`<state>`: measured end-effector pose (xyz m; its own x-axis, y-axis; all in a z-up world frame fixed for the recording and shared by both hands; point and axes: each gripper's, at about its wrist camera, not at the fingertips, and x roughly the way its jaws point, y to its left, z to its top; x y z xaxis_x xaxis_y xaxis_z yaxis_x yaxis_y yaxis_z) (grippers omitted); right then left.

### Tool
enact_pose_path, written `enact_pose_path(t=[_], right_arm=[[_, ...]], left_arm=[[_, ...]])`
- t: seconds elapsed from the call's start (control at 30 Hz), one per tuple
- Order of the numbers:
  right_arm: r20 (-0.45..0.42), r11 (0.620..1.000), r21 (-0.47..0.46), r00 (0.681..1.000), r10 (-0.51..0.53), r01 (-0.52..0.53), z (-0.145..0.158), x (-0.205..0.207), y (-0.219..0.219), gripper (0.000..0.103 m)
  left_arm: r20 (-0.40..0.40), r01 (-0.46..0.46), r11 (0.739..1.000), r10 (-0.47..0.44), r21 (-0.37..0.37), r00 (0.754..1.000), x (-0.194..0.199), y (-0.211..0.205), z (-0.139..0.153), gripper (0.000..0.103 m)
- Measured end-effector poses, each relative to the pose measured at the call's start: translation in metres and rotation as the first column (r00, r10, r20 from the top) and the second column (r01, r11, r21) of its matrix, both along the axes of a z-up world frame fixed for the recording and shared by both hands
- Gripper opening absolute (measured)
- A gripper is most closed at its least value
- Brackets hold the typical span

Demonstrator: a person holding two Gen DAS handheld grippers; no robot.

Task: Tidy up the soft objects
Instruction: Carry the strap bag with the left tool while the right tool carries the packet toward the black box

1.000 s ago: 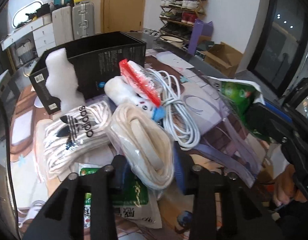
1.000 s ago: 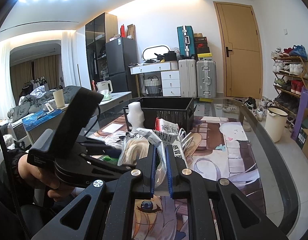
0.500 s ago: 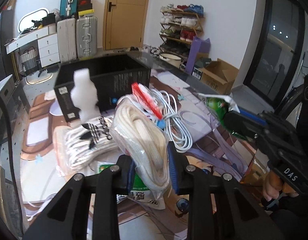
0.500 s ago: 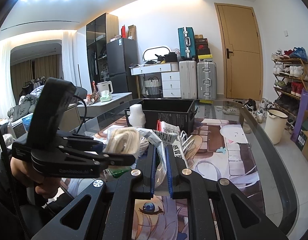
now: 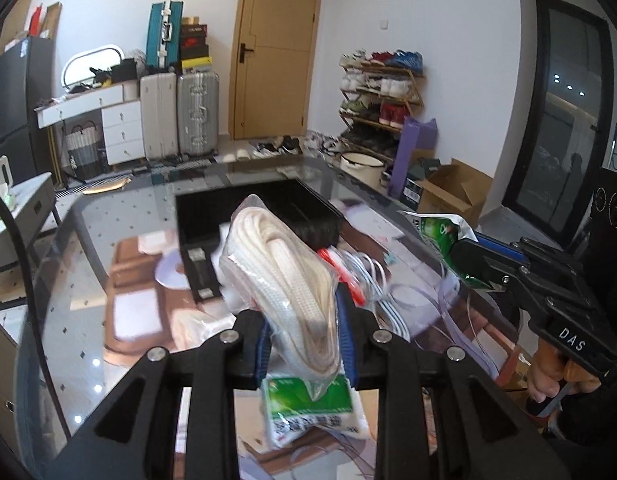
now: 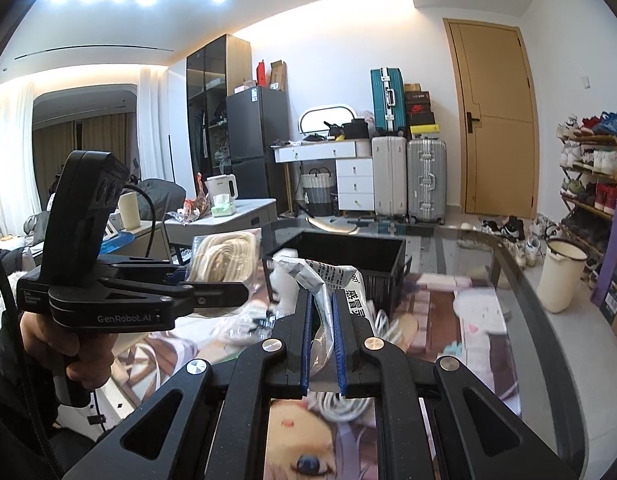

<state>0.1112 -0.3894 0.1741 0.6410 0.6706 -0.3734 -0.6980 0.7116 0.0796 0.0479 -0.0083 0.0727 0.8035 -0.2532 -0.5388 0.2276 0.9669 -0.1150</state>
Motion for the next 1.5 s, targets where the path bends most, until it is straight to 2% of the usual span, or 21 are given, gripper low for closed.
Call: enact_pose_path(t=[0.67,0.97,1.5], right_arm=[[-0.036,0.998,0.033,0.998,0.058,-0.056,0.024,0.080,0.041,0.010],[-0.078,0.997,0.025,0.994,0.074,-0.072,0.018,0.112,0.067,0.010],[-0.138,0.998,-0.003,0.988,0.064,-0.065,-0.002,0.157,0.100,0.010]], left_arm=[[0.050,-0.069,0.998,0.069,-0.003,0.996,0.060,0.033,0.019,0.027],[0.053,-0.094,0.996,0.094,-0.004,0.994,0.087,0.044,0.020,0.027],[-0.002,-0.094,0.996,0.094,0.008,0.996,0.131,0.043,-0.003,0.027]])
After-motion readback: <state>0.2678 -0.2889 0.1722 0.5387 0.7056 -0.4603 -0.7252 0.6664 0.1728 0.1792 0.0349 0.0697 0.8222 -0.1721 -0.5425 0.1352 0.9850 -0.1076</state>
